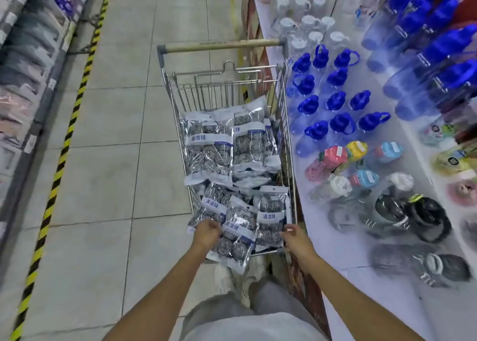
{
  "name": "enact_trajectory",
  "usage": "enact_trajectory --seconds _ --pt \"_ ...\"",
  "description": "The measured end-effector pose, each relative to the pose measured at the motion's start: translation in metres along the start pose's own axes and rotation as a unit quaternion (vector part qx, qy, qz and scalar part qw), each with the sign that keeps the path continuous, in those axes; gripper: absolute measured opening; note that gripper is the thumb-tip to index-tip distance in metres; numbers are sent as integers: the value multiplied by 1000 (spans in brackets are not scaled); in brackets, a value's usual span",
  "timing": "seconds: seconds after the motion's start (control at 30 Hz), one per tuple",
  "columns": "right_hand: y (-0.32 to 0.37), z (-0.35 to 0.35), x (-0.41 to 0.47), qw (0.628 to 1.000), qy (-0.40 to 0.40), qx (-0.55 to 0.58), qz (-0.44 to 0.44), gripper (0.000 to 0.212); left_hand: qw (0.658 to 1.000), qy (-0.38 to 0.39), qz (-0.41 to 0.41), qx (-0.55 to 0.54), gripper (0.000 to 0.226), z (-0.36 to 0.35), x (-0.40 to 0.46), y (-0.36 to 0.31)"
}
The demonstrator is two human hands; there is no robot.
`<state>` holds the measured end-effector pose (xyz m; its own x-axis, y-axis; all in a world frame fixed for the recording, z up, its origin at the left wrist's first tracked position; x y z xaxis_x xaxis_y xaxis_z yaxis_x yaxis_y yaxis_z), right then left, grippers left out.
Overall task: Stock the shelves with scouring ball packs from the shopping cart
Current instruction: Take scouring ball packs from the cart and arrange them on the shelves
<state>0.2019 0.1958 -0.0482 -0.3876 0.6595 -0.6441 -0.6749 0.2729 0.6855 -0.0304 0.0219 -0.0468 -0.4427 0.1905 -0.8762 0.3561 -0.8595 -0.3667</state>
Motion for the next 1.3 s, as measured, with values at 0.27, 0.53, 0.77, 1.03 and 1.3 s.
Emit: enact_trajectory --seconds 0.27,0.53,0.77,1.03,1.3 --pt "5 -5 74 999 15 9 -28 70 994 -27 7 107 21 -38 29 -7" --pt "-13 -15 99 998 -16 37 -50 85 992 -12 66 106 59 -54 57 12" --pt "-2 -30 98 999 20 24 -35 85 996 42 78 27 49 -36 58 19" --pt "8 -30 75 997 69 36 -1 91 995 92 29 -40 58 -15 35 17" --pt "-20 -1 8 970 -33 243 5 69 992 118 -31 -21 63 -5 5 20"
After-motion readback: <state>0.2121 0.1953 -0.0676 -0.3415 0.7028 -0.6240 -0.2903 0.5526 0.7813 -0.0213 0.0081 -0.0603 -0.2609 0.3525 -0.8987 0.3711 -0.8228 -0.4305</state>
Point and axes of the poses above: each hand's wrist, its own x-axis towards the middle knuckle, its own z-axis out of the back of the hand, y = z × x, the point moved 6 cm from there along x, towards the middle knuckle, and after that the axes turned 12 degrees about z, right-handed, at the moved point
